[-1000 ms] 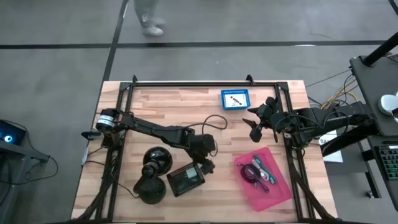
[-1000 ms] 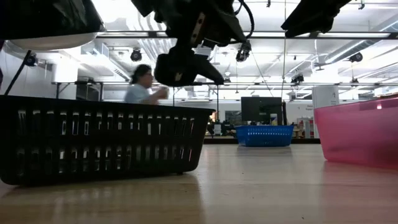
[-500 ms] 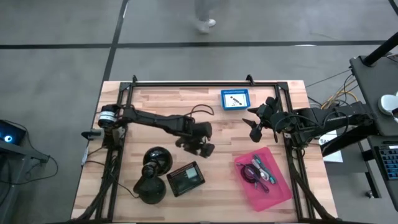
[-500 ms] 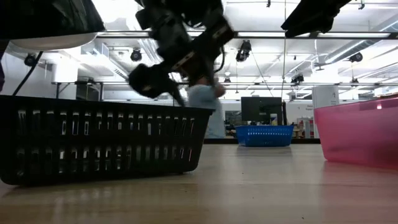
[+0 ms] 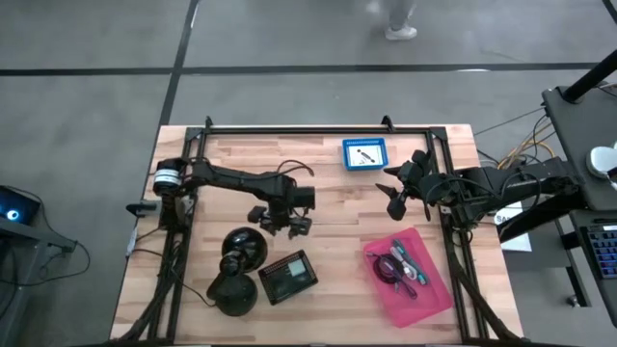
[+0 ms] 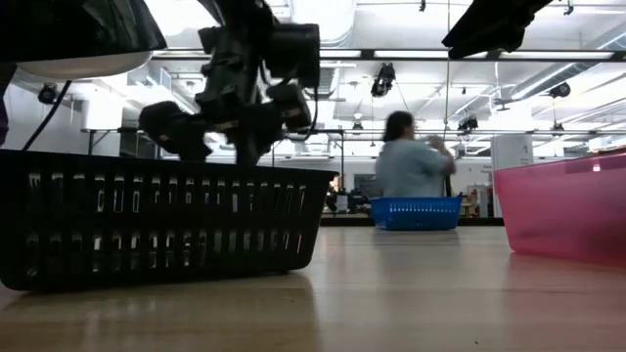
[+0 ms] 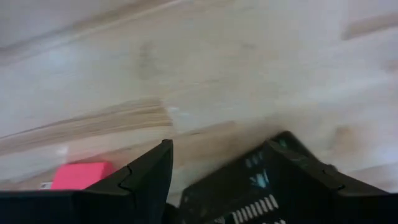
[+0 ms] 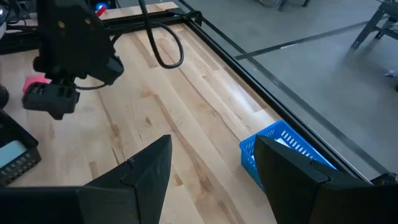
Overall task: Pick and place items into bin
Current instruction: Put the pink charger adapter into the black bin
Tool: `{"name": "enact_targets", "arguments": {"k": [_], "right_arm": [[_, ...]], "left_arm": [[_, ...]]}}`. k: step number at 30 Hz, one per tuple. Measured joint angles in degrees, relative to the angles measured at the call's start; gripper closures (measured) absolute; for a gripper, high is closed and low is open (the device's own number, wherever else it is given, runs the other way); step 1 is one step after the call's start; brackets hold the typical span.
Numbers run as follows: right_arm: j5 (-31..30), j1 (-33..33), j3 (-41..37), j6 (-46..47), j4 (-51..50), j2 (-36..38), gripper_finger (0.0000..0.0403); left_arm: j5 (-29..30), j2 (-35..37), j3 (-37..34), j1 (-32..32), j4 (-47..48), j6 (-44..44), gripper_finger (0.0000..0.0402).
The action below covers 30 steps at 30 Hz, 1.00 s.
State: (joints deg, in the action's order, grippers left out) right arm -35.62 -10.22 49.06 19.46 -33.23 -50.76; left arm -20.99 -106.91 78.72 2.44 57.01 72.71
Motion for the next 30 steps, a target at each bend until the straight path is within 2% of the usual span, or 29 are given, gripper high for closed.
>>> {"name": "enact_targets", "arguments": {"k": [13,20,23,30], "right_arm": [[0.0,0.0,0.0,-0.04,-0.02,0.0,0.0188],[0.0,0.02,0.0,-0.2,-0.02,0.0,0.0188],[0.0,0.0,0.0,-0.2,-0.07,0.0,0.0188],[-0.02,0.0,0.0,-0.2,-1.36,0.0,0.0188]], "left_arm": [[-11.25,0.02,-7.21,5.77,1.48,-4.39,0.0171],[-11.84,0.02,-11.23,5.86,5.49,-6.01,0.0171],[-13.94,0.02,-12.63,5.86,6.03,-6.08,0.0171],[-14.73,0.02,-13.15,5.86,9.85,-8.24,0.0171]]}}
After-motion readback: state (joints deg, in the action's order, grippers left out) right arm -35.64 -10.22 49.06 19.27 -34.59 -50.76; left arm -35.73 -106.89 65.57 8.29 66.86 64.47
